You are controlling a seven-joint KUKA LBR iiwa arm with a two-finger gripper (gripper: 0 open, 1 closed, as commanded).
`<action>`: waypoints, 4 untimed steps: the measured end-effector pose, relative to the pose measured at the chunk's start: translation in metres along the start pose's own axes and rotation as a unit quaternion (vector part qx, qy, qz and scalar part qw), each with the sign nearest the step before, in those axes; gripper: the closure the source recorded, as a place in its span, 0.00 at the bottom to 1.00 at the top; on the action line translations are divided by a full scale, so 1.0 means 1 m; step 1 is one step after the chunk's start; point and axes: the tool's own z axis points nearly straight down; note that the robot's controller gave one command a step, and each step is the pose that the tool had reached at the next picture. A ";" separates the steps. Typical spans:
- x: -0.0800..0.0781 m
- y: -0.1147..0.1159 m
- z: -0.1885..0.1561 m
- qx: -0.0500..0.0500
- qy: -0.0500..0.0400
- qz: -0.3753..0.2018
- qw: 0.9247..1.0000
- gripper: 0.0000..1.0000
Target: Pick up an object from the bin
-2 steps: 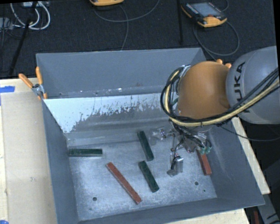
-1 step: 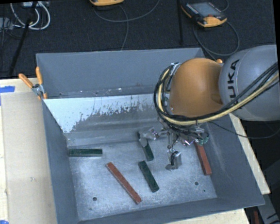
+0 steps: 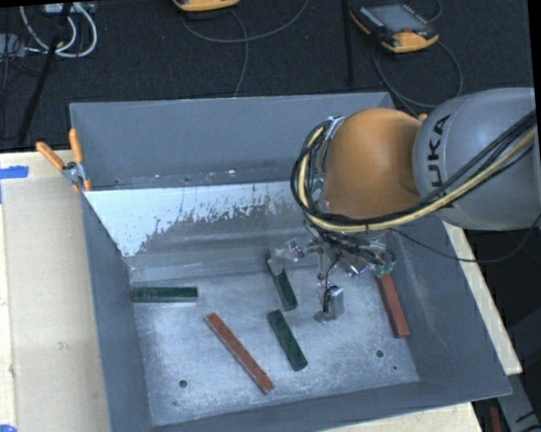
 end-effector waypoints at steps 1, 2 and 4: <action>-0.002 0.019 0.057 -0.002 0.003 -0.215 0.977 0.00; -0.002 0.017 0.055 -0.001 0.001 -0.212 0.977 1.00; -0.009 0.026 -0.055 -0.003 0.002 -0.421 0.907 1.00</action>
Offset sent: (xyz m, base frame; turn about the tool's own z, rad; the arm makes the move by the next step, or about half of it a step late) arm -0.0058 0.0156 -0.0541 -0.4322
